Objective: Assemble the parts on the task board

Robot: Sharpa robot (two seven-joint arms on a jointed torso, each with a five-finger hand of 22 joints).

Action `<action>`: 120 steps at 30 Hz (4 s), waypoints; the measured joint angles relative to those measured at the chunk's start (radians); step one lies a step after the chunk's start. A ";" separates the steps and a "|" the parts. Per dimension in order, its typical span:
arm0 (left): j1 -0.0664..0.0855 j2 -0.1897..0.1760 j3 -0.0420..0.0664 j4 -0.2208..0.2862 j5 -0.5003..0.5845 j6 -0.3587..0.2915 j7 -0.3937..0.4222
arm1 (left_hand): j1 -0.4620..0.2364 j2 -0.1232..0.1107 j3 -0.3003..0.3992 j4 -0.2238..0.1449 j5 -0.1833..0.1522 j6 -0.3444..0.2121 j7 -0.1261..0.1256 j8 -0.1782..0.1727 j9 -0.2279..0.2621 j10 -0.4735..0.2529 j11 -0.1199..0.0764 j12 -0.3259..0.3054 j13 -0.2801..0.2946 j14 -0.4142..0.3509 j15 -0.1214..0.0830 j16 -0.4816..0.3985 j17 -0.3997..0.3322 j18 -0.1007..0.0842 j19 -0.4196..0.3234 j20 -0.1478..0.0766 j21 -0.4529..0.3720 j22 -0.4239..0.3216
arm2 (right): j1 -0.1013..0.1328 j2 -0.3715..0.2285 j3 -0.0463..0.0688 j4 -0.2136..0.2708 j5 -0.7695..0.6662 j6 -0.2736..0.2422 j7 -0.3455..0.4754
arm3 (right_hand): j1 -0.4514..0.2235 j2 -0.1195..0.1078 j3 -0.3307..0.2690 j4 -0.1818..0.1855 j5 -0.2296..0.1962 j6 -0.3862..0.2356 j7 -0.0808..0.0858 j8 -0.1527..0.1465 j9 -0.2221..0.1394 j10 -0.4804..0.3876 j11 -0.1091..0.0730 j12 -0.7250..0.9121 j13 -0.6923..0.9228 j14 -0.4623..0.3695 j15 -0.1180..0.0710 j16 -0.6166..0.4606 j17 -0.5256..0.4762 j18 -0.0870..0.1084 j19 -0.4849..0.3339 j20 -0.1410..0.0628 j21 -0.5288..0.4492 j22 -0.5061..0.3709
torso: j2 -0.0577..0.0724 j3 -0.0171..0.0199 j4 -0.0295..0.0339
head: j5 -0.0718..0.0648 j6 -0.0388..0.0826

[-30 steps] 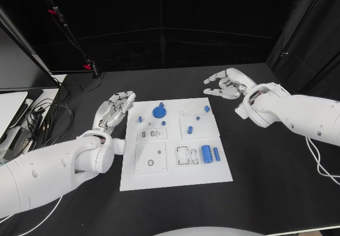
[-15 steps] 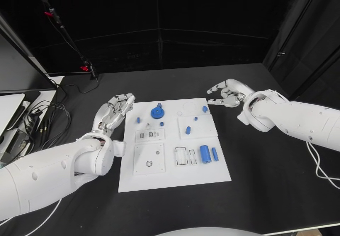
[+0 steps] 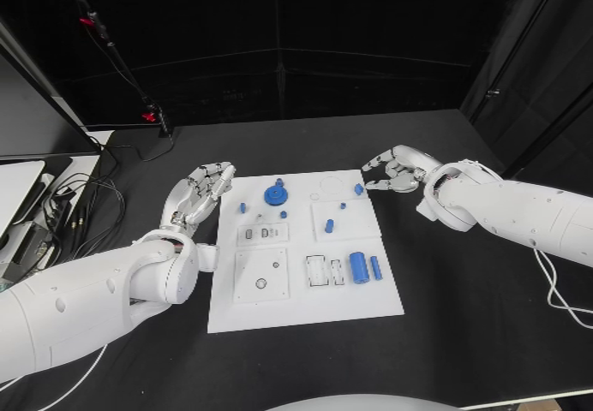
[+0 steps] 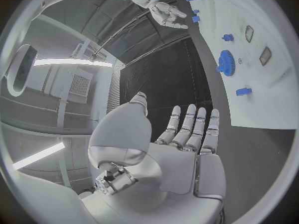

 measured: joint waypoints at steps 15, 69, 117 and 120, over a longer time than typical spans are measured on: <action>0.000 -0.001 0.000 0.000 0.000 0.000 0.000 | 0.000 0.000 -0.002 -0.002 0.000 0.000 0.000 0.000 -0.001 0.000 0.000 0.000 0.000 0.000 0.000 0.004 0.000 0.000 0.000 0.000 0.000 0.000 | -0.005 0.021 0.000 -0.018 -0.010 0.035 0.010 | 0.012 0.004 0.005 -0.010 0.004 0.004 -0.004 0.000 0.000 0.000 -0.007 0.000 0.000 0.000 -0.007 0.000 0.000 0.000 -0.004 -0.004 0.000 0.000 | -0.001 0.0006 -0.0003 | 0.005 -0.005; 0.000 -0.003 0.000 0.001 0.000 0.000 0.000 | 0.005 0.005 -0.002 -0.002 0.000 0.000 0.000 0.000 -0.003 0.000 0.000 0.000 0.000 0.003 0.003 0.003 0.000 0.000 0.000 0.000 0.000 0.001 | -0.005 0.073 0.000 -0.060 -0.045 0.095 -0.053 | 0.066 0.032 0.046 -0.056 0.062 0.081 -0.005 0.018 0.006 0.000 -0.014 0.001 0.002 0.000 -0.014 0.000 0.000 0.000 0.000 -0.014 0.000 -0.001 | -0.002 0.0011 -0.0012 | 0.013 -0.016; 0.000 -0.011 0.000 0.007 0.000 0.000 0.000 | 0.002 0.009 -0.008 -0.003 0.004 0.000 0.000 0.004 -0.004 0.000 0.000 0.004 0.000 0.002 0.002 0.003 0.000 0.000 0.000 0.000 0.000 0.002 | 0.024 0.083 0.003 0.135 0.098 -0.107 -0.035 | 0.051 0.052 0.055 -0.064 0.058 0.233 0.010 0.061 0.012 0.002 0.017 0.000 0.000 0.000 0.015 0.000 0.000 0.000 0.000 0.008 0.000 -0.001 | -0.002 -0.0006 -0.0018 | 0.054 -0.021; 0.000 -0.010 0.000 0.008 0.000 0.000 0.000 | 0.001 0.009 -0.007 -0.003 0.004 0.000 0.000 0.004 -0.004 0.000 0.000 0.004 0.000 0.002 0.002 0.003 0.000 0.000 0.000 0.000 0.000 0.002 | 0.026 0.105 0.003 0.179 0.095 -0.101 -0.066 | 0.051 0.052 0.055 -0.064 0.058 0.233 0.010 0.059 0.012 0.001 0.017 0.000 0.000 0.000 0.015 0.000 0.000 0.000 0.000 0.008 0.000 -0.001 | -0.002 -0.0001 -0.0011 | 0.061 -0.023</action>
